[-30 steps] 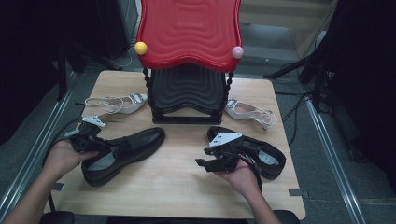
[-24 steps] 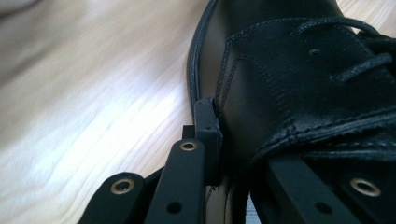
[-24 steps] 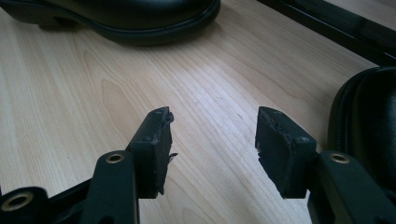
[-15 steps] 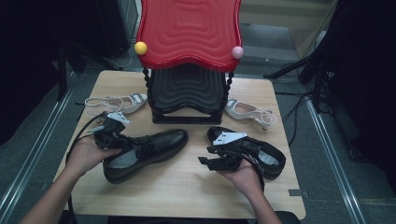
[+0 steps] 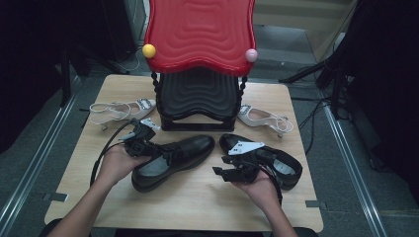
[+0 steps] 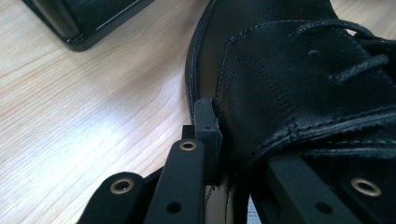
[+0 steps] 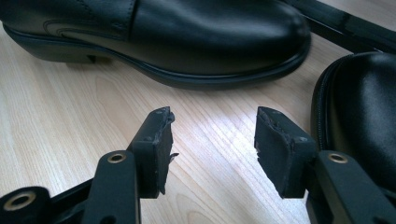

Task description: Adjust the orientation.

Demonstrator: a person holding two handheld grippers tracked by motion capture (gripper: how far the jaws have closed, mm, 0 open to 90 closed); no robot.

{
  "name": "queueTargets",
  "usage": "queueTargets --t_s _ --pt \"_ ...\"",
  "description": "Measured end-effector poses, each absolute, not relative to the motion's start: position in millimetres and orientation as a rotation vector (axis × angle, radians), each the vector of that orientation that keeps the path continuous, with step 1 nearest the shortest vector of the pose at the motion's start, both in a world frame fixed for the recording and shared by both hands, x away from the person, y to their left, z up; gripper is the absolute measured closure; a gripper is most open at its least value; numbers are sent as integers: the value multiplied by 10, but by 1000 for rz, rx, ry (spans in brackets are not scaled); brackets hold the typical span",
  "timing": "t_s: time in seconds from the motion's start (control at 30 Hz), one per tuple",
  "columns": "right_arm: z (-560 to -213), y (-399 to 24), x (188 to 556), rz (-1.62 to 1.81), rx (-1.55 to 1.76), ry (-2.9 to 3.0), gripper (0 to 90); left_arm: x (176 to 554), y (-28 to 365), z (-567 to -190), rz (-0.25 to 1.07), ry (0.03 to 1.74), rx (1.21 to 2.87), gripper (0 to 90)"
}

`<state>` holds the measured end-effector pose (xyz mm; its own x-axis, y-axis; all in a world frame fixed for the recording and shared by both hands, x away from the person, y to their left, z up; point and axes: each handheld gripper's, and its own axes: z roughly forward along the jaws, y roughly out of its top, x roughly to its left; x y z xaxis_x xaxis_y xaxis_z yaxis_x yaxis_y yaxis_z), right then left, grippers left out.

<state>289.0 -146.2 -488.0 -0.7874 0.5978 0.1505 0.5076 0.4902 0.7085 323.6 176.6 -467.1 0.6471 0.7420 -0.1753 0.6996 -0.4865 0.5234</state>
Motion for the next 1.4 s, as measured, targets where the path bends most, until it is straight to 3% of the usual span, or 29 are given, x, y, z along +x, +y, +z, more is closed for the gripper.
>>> queueTargets --t_s 0.27,0.57,0.73,0.93,1.1,1.13,1.23,1.33,1.4 --pt "-4928 -1414 2885 1152 969 2613 481 3175 1647 -4855 39 1110 2288 816" --pt "-4948 -1377 2888 1135 982 2609 486 3195 1752 -4841 -17 1066 2285 583" --pt "-4931 -1391 2883 1142 989 2596 495 3149 1874 -4728 -12 1012 2291 539" --pt "-4916 -1374 2869 1153 987 2592 502 3054 2049 -4552 -1 908 2276 562" --pt "-4922 -1305 2847 1154 974 2596 522 3043 2228 -4493 -45 886 2212 704" --pt "-4929 -1272 2841 1158 981 2599 537 3057 2294 -4494 -36 892 2203 780" --pt "-4936 -1234 2835 1160 977 2602 572 3079 2336 -4532 -51 894 2191 879" --pt "-4939 -1174 2818 1174 974 2596 635 3123 2331 -4677 -101 900 2200 893" --pt "-4942 -1136 2811 1183 983 2606 743 3142 2310 -4782 -125 905 2221 895"
